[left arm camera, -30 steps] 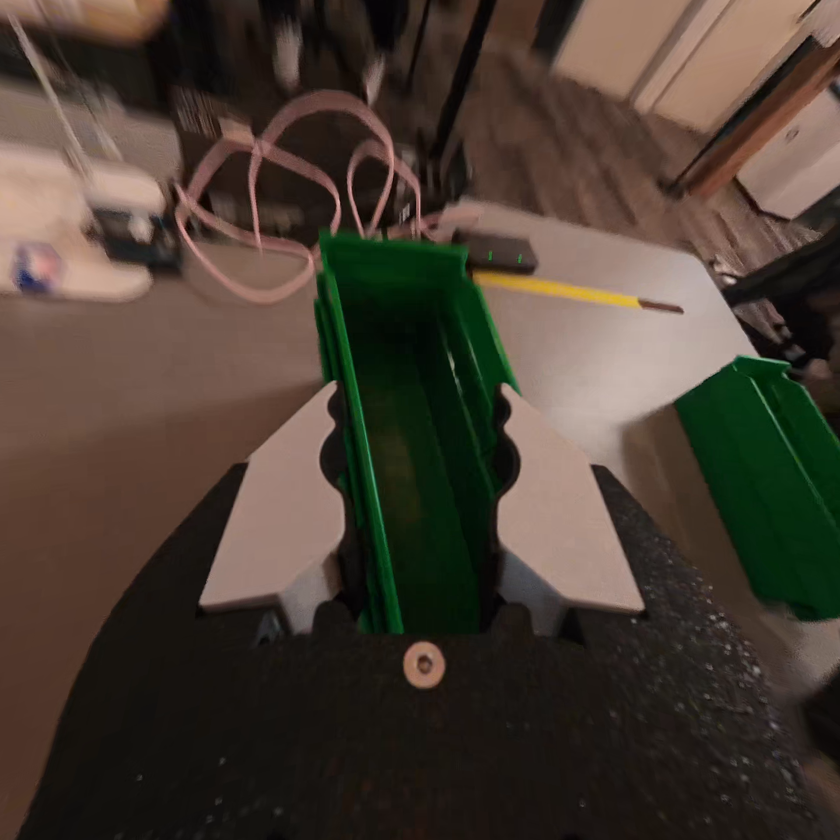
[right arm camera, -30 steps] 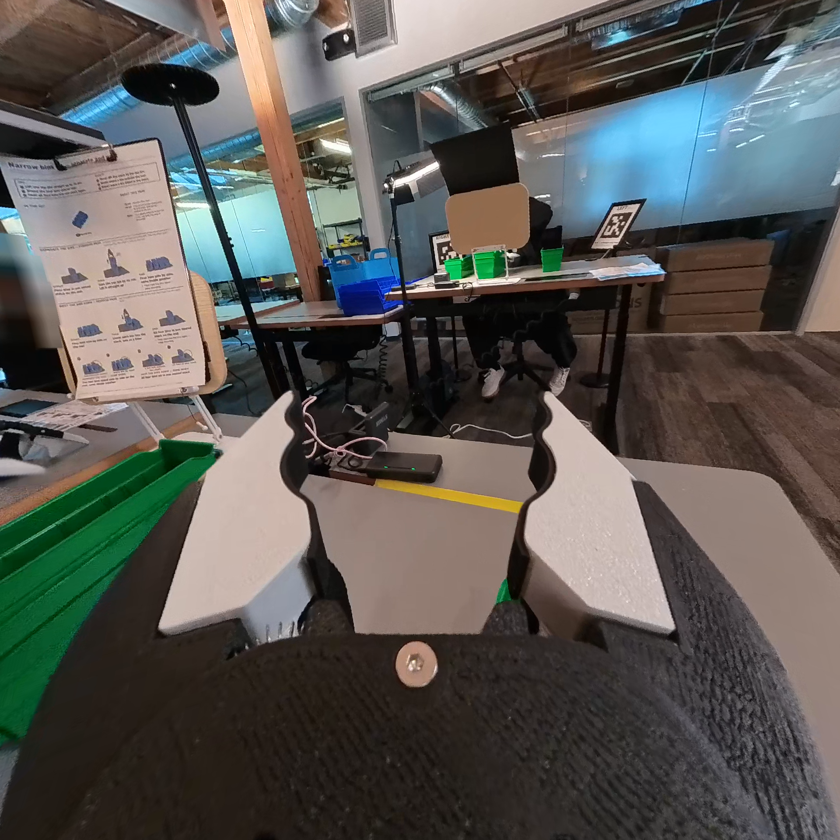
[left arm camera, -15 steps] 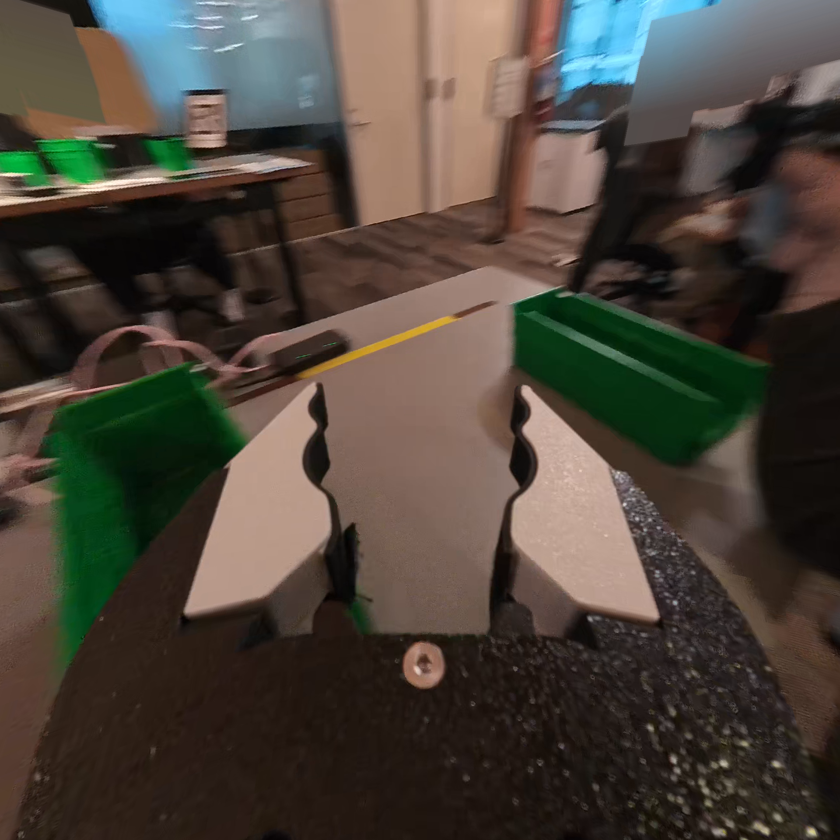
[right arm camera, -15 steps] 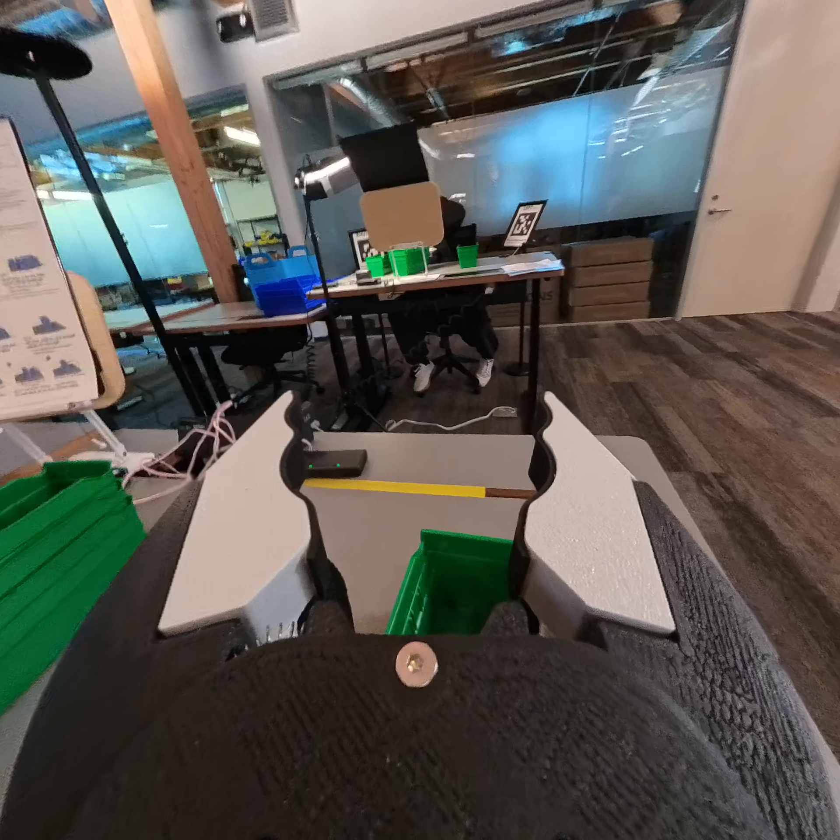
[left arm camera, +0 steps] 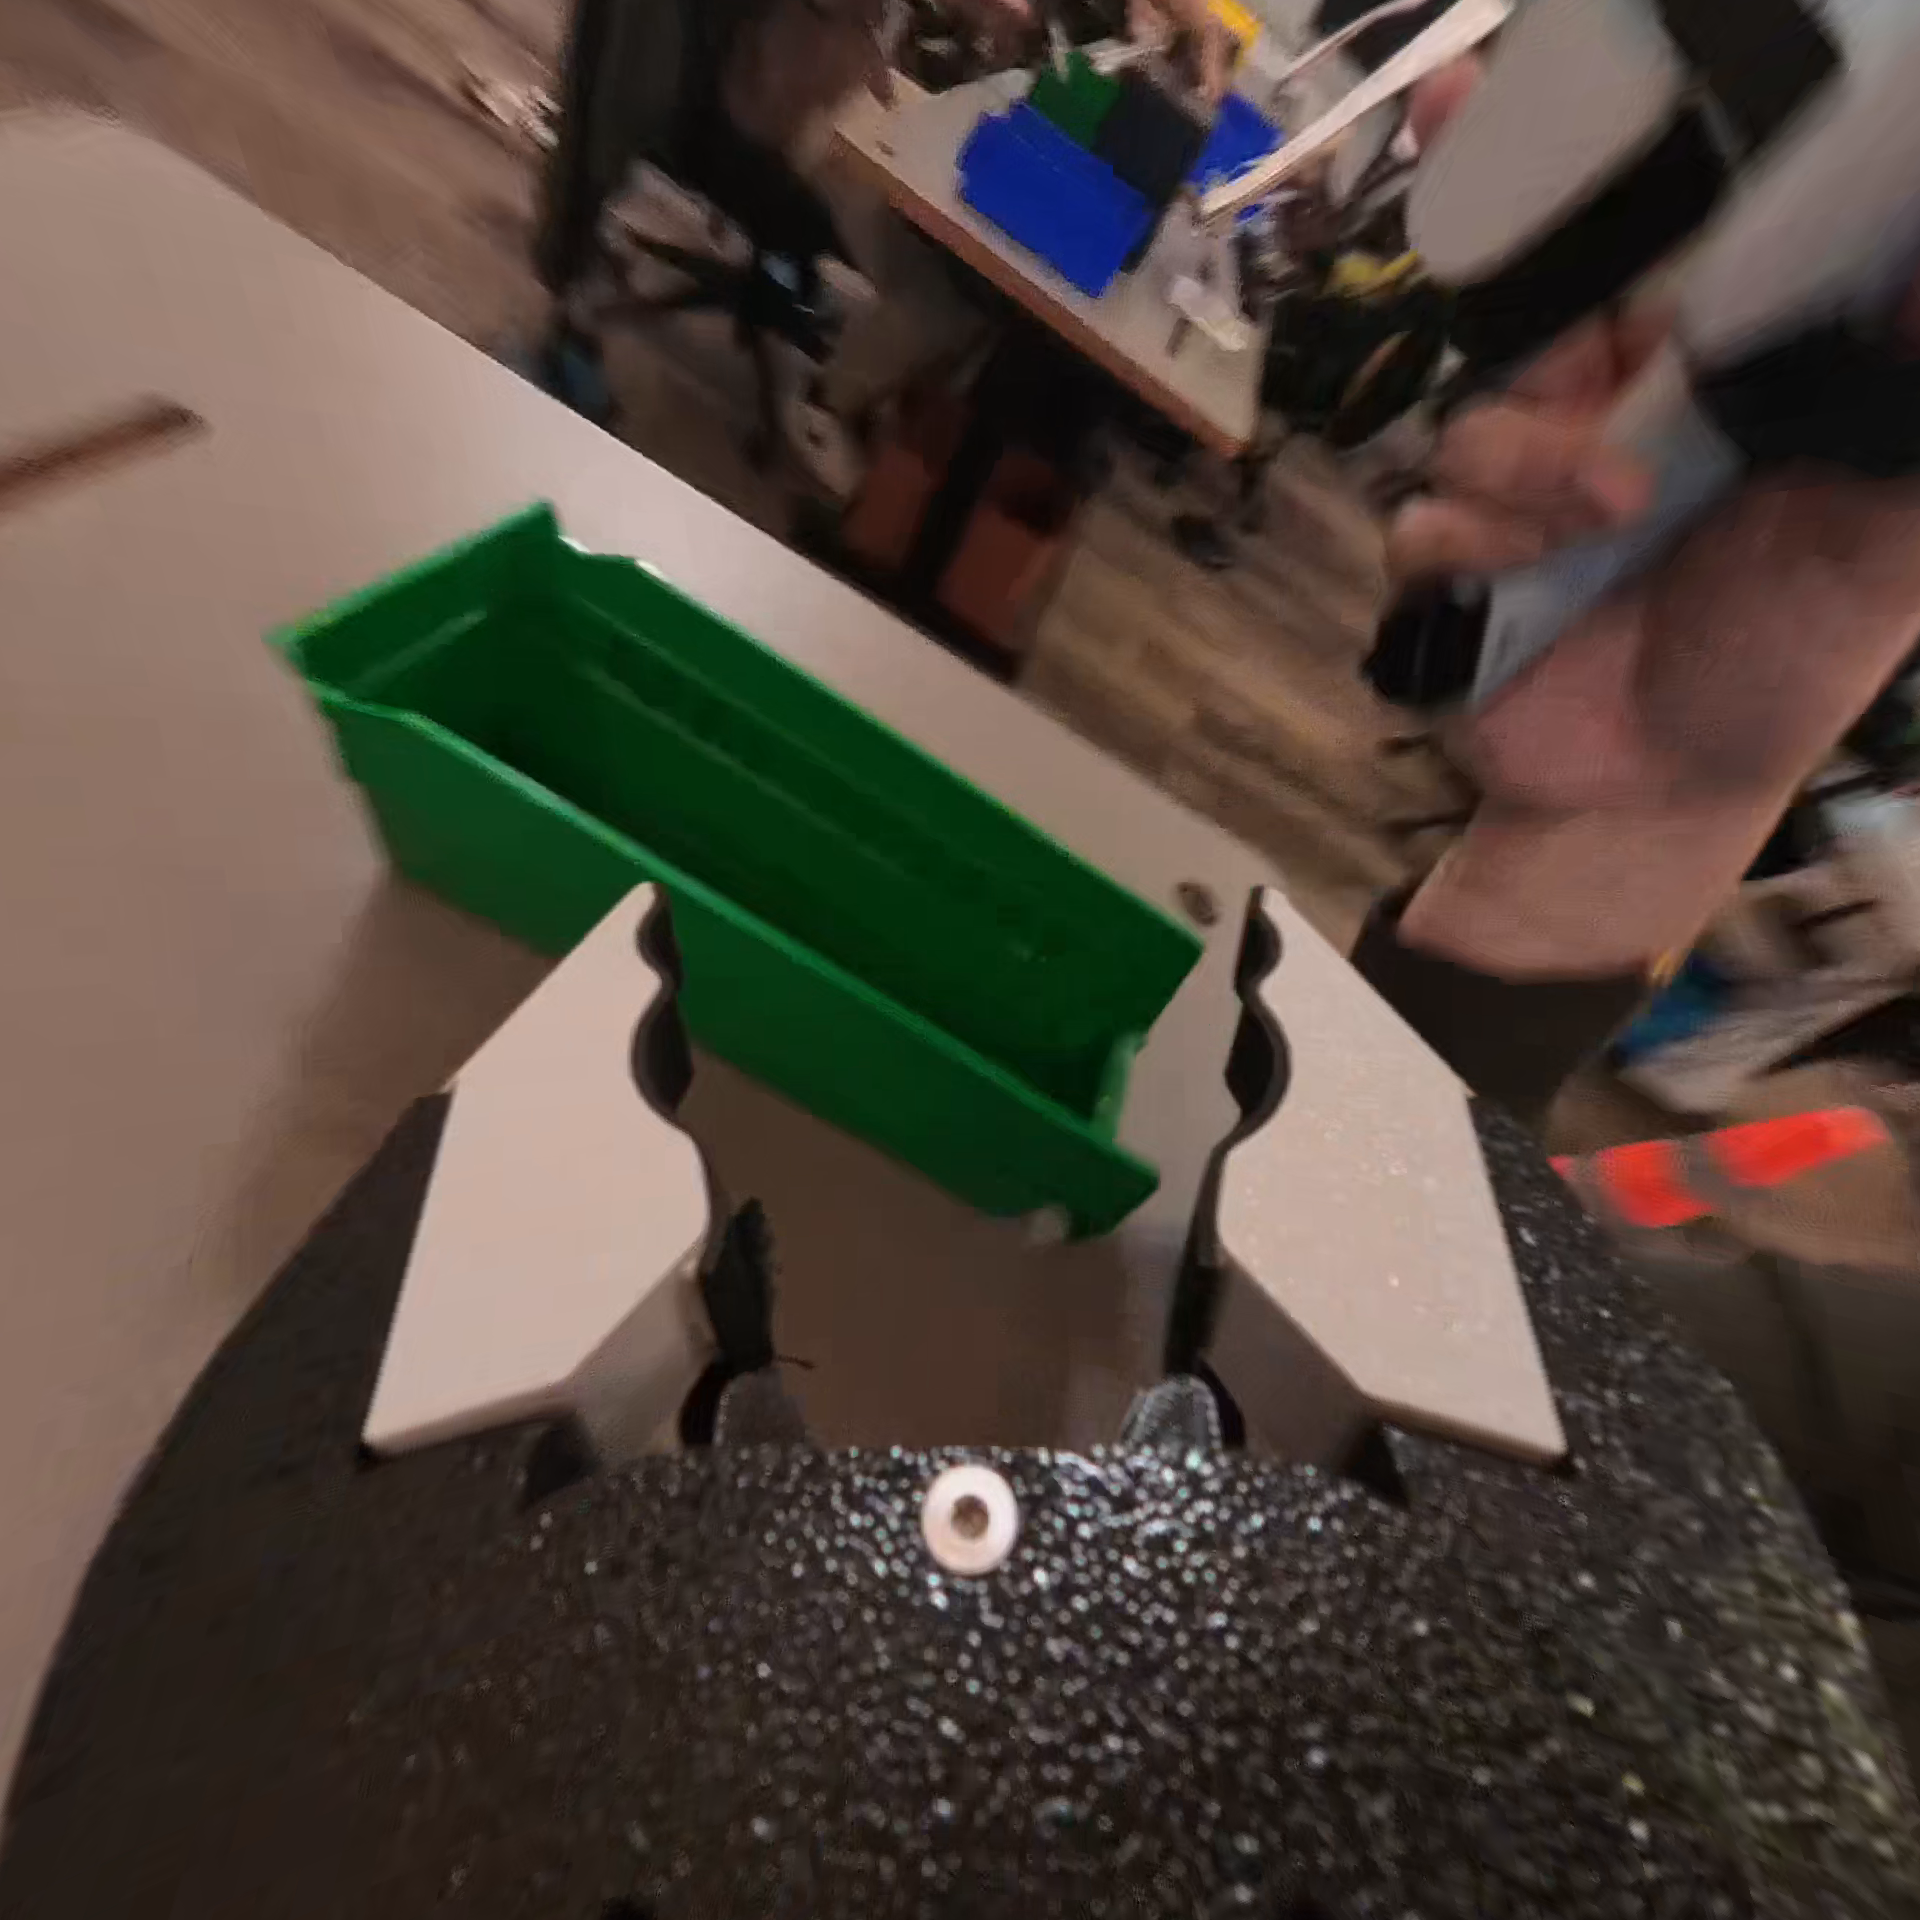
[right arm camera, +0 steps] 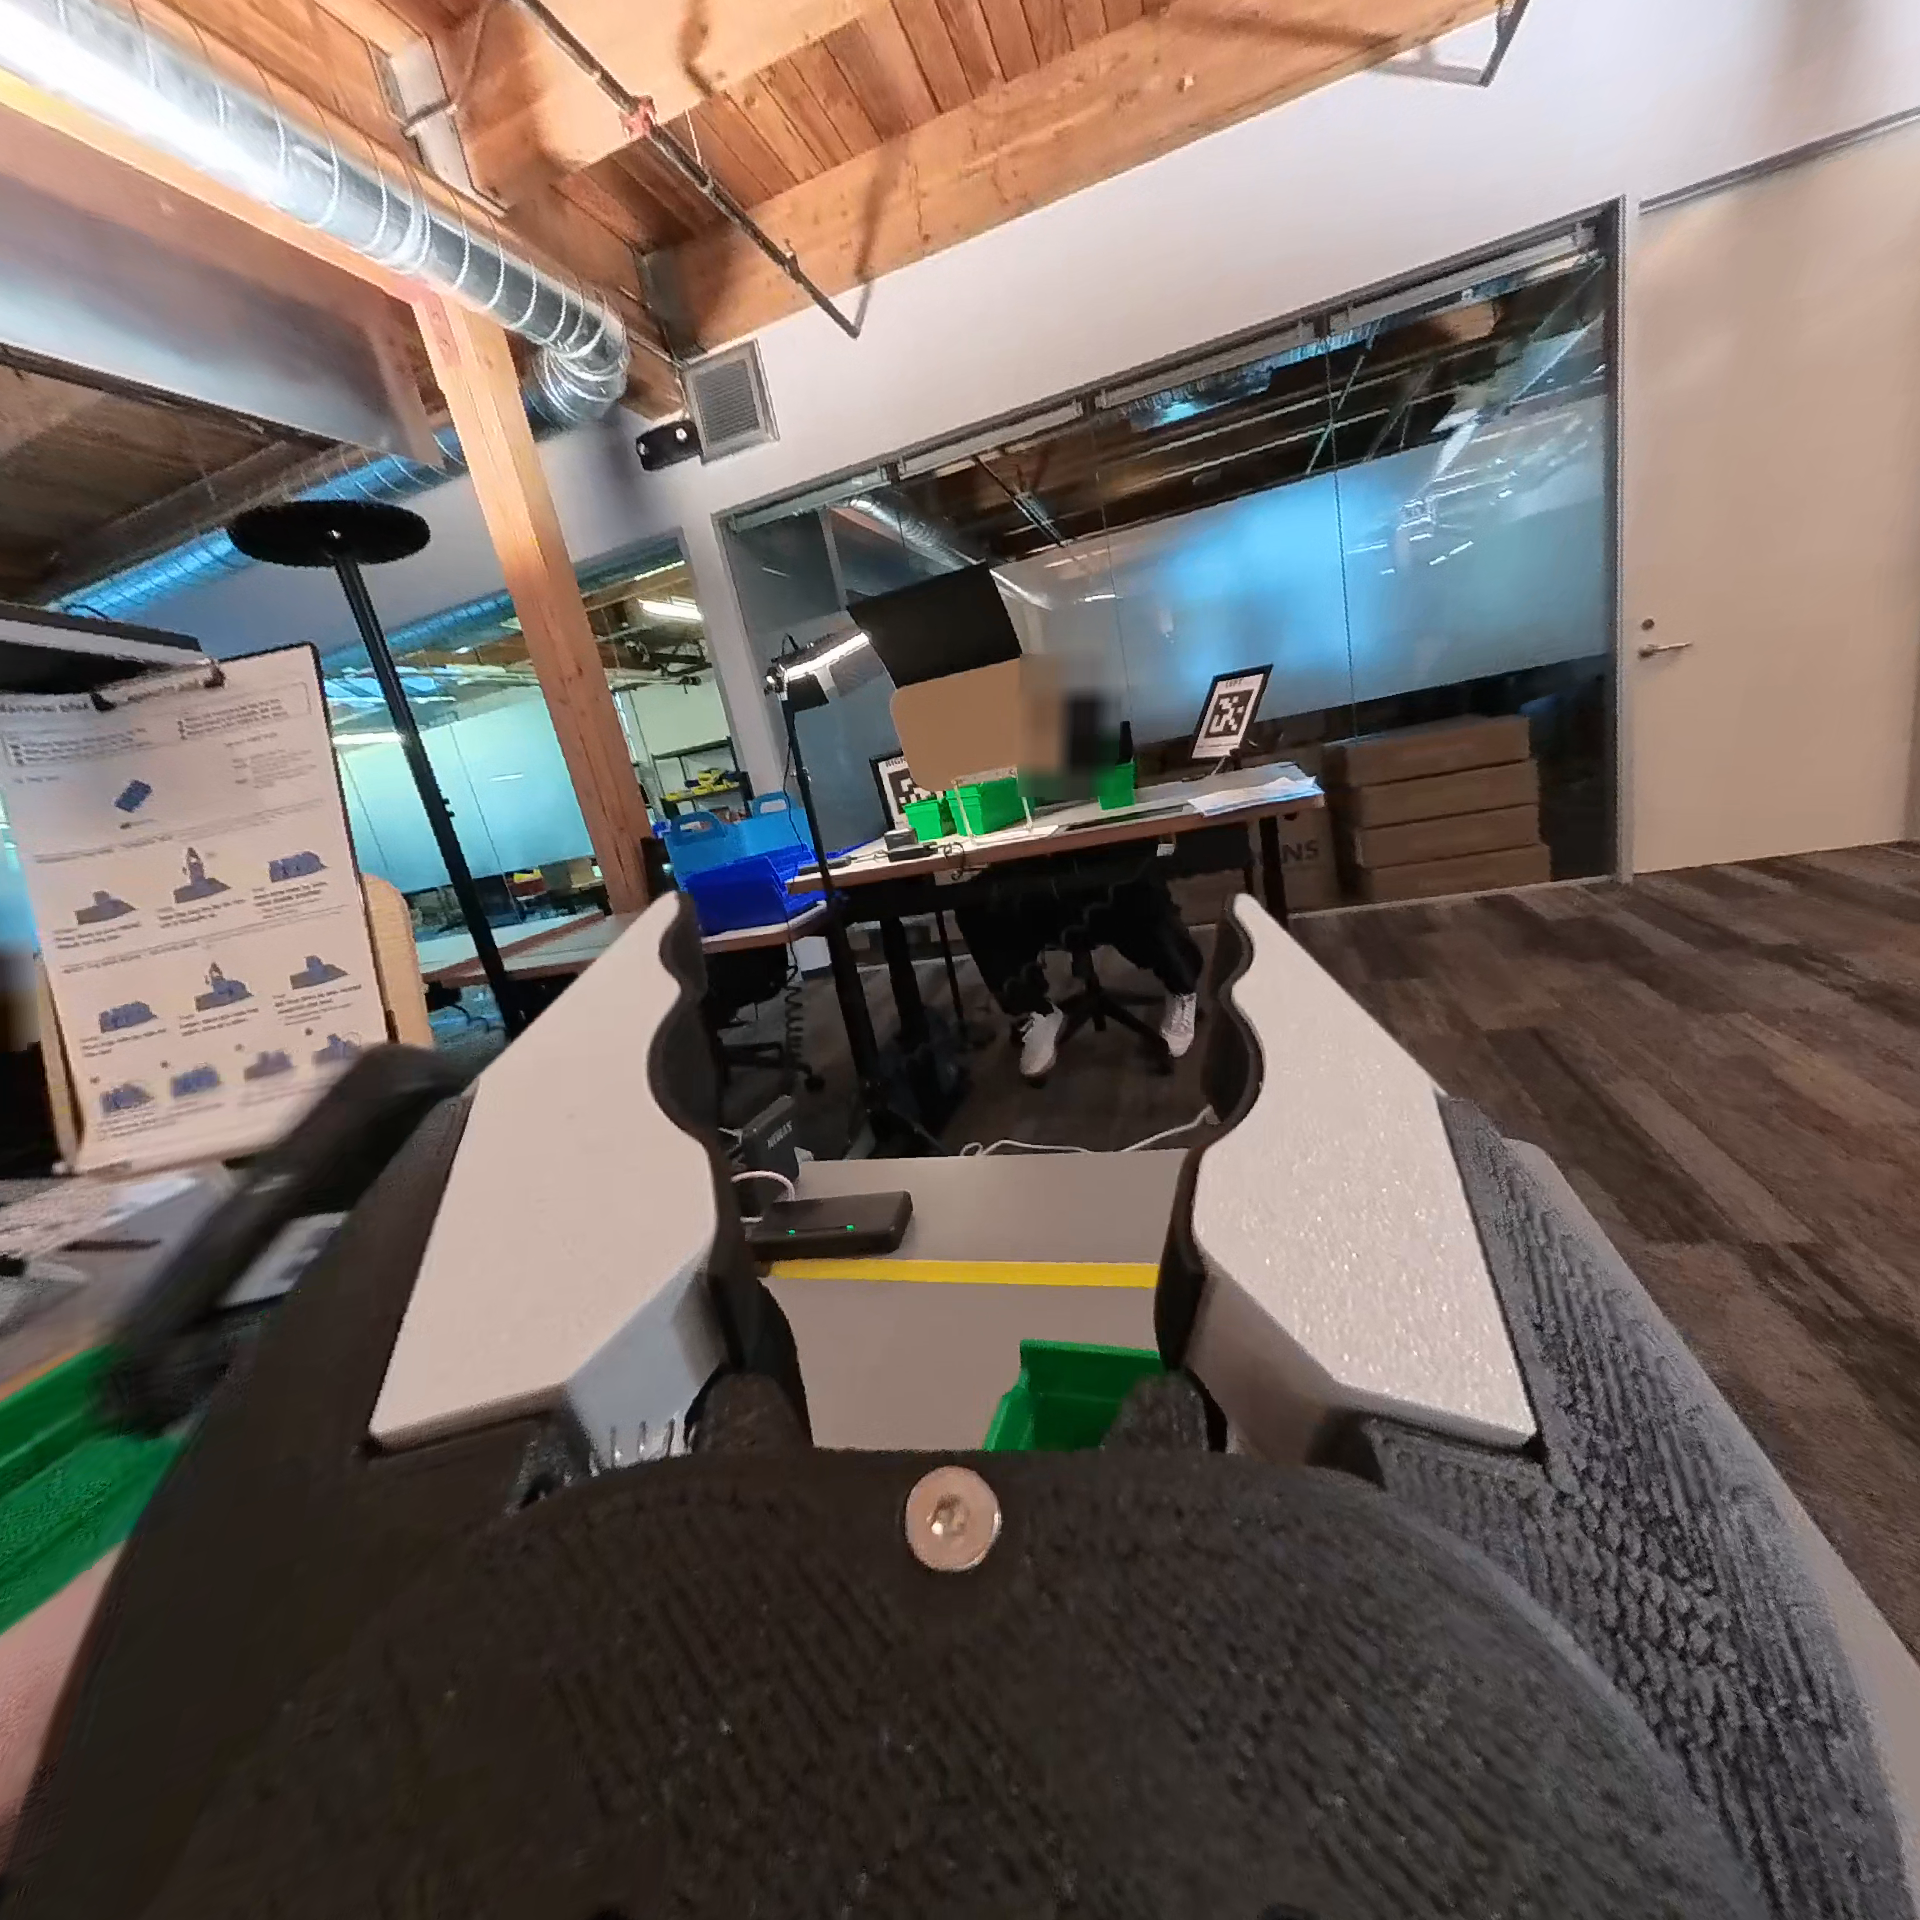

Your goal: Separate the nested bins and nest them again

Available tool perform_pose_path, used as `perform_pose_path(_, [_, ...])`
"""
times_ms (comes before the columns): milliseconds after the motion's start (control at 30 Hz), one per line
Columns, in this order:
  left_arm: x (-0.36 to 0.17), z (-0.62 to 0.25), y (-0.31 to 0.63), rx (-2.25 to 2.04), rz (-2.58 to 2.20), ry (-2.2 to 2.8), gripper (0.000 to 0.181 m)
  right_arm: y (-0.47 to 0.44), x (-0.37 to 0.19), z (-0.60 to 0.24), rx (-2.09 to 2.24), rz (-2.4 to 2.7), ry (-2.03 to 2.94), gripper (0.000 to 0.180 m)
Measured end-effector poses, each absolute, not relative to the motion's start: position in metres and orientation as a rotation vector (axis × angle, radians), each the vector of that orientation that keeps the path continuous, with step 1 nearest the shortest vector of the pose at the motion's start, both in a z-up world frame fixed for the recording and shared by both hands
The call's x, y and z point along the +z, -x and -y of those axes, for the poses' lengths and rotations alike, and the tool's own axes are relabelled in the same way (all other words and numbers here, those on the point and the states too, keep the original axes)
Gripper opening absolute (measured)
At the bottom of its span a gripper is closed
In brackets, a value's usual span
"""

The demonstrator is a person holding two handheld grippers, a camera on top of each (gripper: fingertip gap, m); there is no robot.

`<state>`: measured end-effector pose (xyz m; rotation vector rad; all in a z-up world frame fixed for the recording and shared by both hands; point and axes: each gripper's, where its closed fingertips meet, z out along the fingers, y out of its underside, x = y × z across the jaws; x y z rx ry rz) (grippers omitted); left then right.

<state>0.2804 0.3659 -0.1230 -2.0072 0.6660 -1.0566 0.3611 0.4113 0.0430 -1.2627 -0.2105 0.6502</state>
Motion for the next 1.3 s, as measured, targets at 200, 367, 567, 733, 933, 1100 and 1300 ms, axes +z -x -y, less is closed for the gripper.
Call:
perform_pose_path(200, [-0.206,-0.436,-0.28,-0.883,-0.528,2.583,0.136,-0.367,0.044,-0.412,0.719,0.181,1.246,0.096])
perform_pose_path(367, [-0.236,-0.43,-0.294,-0.756,-0.629,2.763,0.127,-0.365,0.045,-0.412,0.743,0.188,1.239,0.096])
perform_pose_path(567, [-0.266,-0.422,-0.292,-0.627,-0.674,2.929,0.119,-0.361,0.045,-0.41,0.744,0.206,1.241,0.096])
perform_pose_path(733, [-0.265,-0.421,-0.268,-0.476,-0.714,2.961,0.117,-0.361,0.044,-0.411,0.753,0.201,1.243,0.096])
perform_pose_path(933, [-0.263,-0.428,-0.21,-0.254,-0.702,3.013,0.098,-0.361,0.044,-0.412,0.749,0.201,1.247,0.096])
perform_pose_path(1100, [-0.259,-0.424,-0.228,-0.681,-0.599,2.958,0.088,-0.358,0.043,-0.413,0.742,0.206,1.253,0.096])
perform_pose_path(1300, [-0.264,-0.406,-0.258,-0.932,-0.621,2.937,0.053,-0.355,0.041,-0.414,0.736,0.212,1.263,0.096])
